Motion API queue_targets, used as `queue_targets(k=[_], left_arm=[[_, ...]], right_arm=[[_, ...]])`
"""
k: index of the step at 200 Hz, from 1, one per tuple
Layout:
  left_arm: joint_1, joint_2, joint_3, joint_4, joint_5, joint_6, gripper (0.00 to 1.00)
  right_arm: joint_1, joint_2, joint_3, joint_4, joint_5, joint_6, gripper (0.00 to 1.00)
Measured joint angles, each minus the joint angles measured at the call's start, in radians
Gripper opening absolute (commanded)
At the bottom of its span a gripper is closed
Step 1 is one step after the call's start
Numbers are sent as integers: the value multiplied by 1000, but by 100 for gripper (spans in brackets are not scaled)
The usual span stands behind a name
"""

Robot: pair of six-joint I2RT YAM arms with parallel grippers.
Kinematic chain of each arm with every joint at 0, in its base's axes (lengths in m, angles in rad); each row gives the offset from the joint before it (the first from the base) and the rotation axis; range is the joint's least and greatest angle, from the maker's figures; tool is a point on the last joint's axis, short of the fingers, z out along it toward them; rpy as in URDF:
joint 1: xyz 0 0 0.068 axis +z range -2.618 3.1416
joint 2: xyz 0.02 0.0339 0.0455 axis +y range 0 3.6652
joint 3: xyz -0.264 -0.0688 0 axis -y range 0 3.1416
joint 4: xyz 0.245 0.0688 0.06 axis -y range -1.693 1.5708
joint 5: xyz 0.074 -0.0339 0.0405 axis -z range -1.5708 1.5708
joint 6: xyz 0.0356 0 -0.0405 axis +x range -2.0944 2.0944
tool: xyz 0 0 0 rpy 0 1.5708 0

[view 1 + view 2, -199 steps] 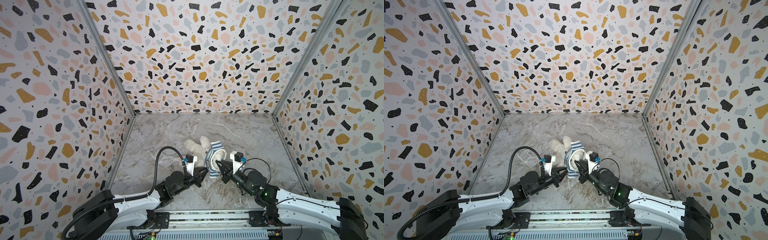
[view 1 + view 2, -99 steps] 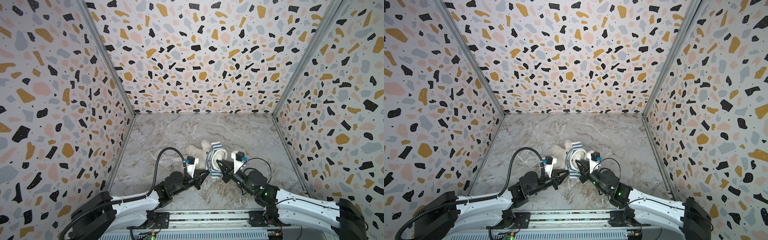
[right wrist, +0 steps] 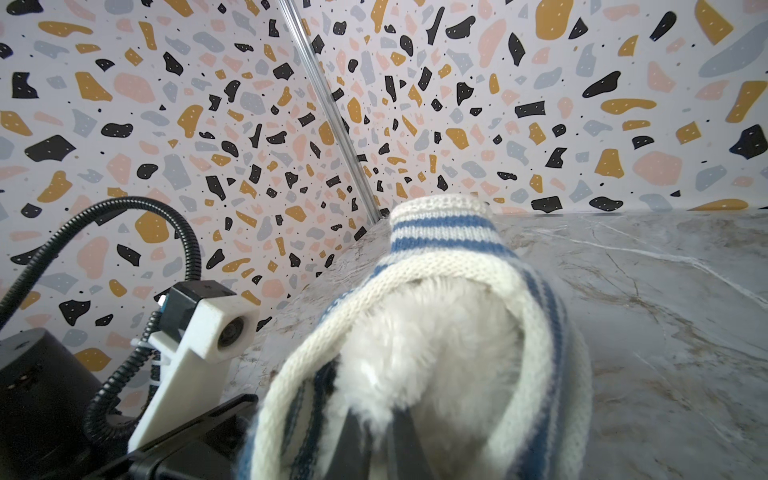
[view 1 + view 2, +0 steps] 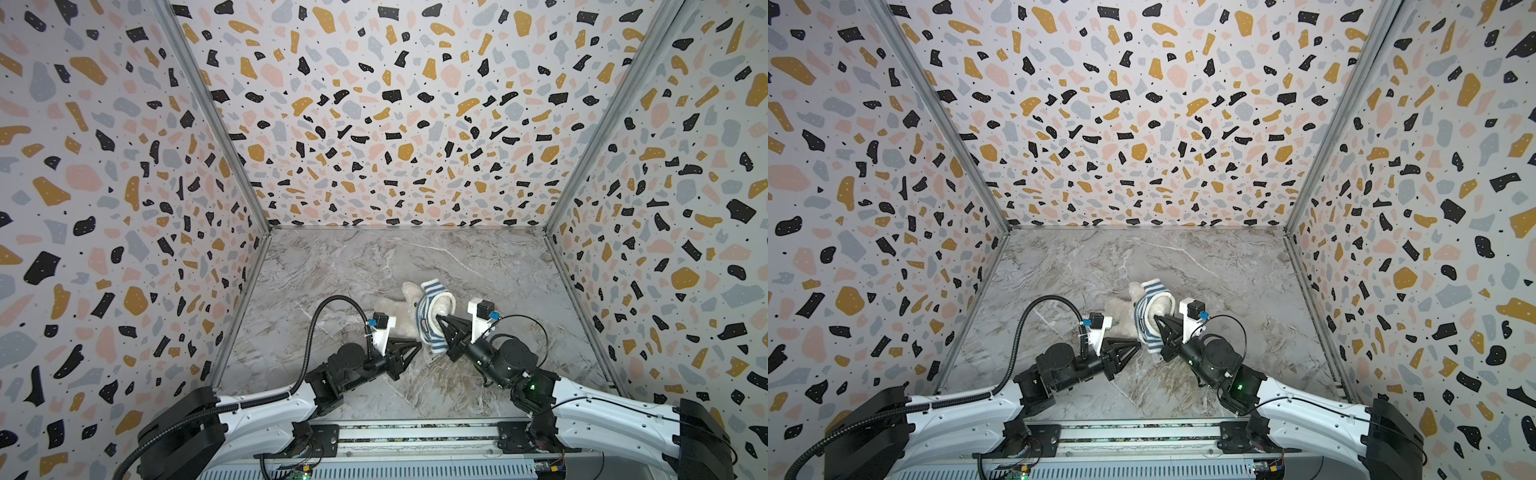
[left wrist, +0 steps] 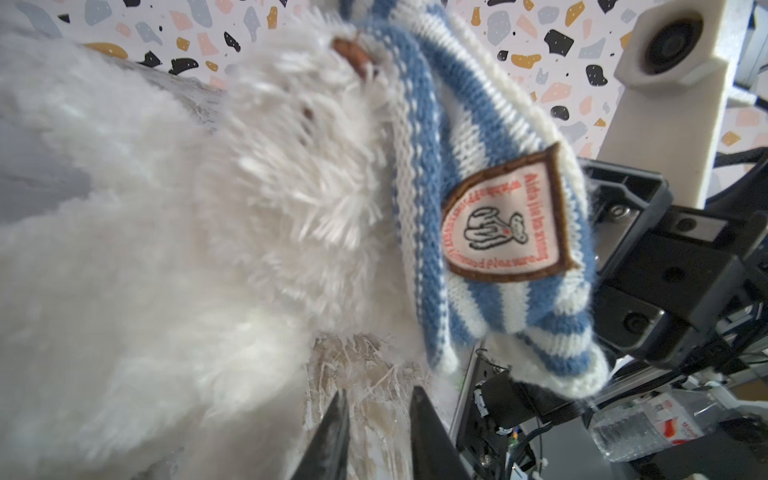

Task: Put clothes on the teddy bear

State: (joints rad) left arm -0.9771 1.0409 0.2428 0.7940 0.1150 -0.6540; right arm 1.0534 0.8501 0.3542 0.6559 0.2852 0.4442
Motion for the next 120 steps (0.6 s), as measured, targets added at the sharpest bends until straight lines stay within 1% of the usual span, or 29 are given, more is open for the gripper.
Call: queue_targets(k=[44,67,83,105,120], left_arm=[[0,1,3,58,0,-42,40],[-2,31,24,97,0,-53,39],[-10,68,43,121,0,-62,36],[-19,122,66,157,1,-77,28],[-23,158,75,184,2,-91,20]], right_arm=[[-2,0,0,11,3,1,0],[-2,2,0,15,3,4,0],[-3,3,0,19,3,4,0],[-3,4,0,25,3,6,0],[-3,4,0,29,3,9,0]])
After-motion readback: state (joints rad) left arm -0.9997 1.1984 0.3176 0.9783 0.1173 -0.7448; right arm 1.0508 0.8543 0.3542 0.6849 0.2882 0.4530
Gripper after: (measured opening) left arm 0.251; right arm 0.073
